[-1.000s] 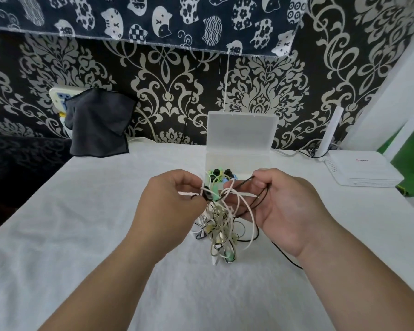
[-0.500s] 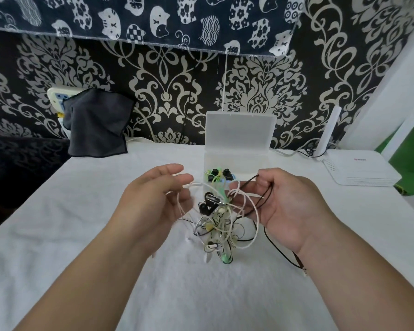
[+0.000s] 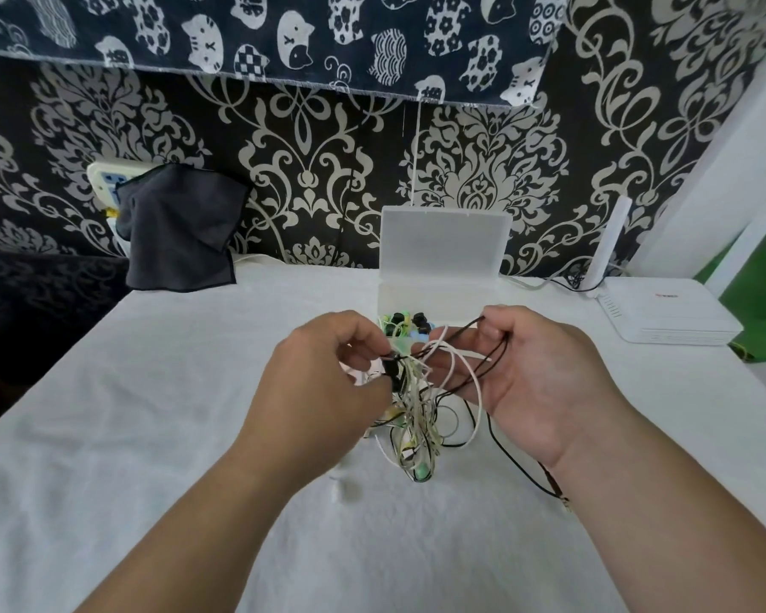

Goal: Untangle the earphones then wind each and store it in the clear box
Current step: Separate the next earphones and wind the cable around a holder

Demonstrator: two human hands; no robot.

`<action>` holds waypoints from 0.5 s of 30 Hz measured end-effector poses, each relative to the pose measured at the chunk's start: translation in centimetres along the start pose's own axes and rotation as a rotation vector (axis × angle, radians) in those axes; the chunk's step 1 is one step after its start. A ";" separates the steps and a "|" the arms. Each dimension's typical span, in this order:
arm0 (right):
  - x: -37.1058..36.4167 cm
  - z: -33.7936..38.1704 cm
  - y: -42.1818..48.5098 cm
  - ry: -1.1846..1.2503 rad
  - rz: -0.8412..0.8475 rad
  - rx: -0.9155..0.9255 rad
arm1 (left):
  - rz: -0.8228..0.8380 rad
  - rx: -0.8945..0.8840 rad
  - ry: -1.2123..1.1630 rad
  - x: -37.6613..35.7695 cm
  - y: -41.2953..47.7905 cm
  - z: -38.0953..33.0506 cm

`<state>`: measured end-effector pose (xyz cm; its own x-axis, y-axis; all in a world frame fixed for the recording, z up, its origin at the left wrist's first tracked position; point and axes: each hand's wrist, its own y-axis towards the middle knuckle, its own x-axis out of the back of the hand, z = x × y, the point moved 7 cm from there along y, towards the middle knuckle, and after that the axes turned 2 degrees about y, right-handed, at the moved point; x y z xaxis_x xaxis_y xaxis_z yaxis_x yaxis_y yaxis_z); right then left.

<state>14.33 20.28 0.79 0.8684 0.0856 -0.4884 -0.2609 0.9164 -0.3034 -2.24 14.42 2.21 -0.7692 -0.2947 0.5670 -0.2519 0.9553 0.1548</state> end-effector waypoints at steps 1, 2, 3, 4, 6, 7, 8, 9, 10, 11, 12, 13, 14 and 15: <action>0.0 0.0 -0.1 -0.007 0.005 -0.003 | 0.039 0.027 0.011 -0.4 0.0 0.3; -0.1 -0.1 -0.1 -0.016 0.011 -0.008 | 0.080 0.047 0.010 -0.8 0.0 0.5; -0.1 -0.2 -0.2 -0.022 0.015 -0.013 | 0.112 0.059 -0.015 -1.1 0.0 0.5; -0.2 -0.2 -0.2 -0.023 0.015 -0.015 | 0.126 0.068 -0.051 -1.2 0.0 0.4; 0.0 -0.3 -0.1 -0.022 -0.006 -0.013 | 0.110 0.092 -0.084 -1.0 0.0 0.2; 0.2 -0.2 0.0 -0.030 -0.025 -0.008 | 0.091 0.100 -0.081 -0.7 0.0 0.1; 0.5 -0.2 0.1 -0.050 -0.048 0.000 | 0.072 0.106 -0.079 -0.5 0.0 0.1; 0.7 -0.1 0.2 -0.084 -0.072 0.012 | 0.054 0.107 -0.079 -0.3 0.1 0.2; 1.0 0.0 0.3 -0.134 -0.097 0.027 | 0.045 0.108 -0.082 -0.1 0.2 0.3; 1.3 0.1 0.3 -0.190 -0.118 0.047 | 0.046 0.107 -0.095 0.0 0.3 0.5; 1.4 0.3 0.2 -0.240 -0.130 0.071 | 0.060 0.103 -0.127 -0.1 0.3 0.5; 1.5 0.5 0.2 -0.276 -0.133 0.092 | 0.089 0.098 -0.185 -0.3 0.3 0.4; 1.3 0.6 0.1 -0.297 -0.123 0.106 | 0.134 0.097 -0.256 -0.5 0.3 0.2; 1.1 0.7 0.0 -0.301 -0.100 0.112 | 0.188 0.096 -0.317 -0.8 0.2 0.1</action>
<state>15.55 20.59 0.84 0.9773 0.0897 -0.1921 -0.1349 0.9620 -0.2373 -1.73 14.85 1.74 -0.9470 -0.1215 0.2972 -0.1313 0.9913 -0.0130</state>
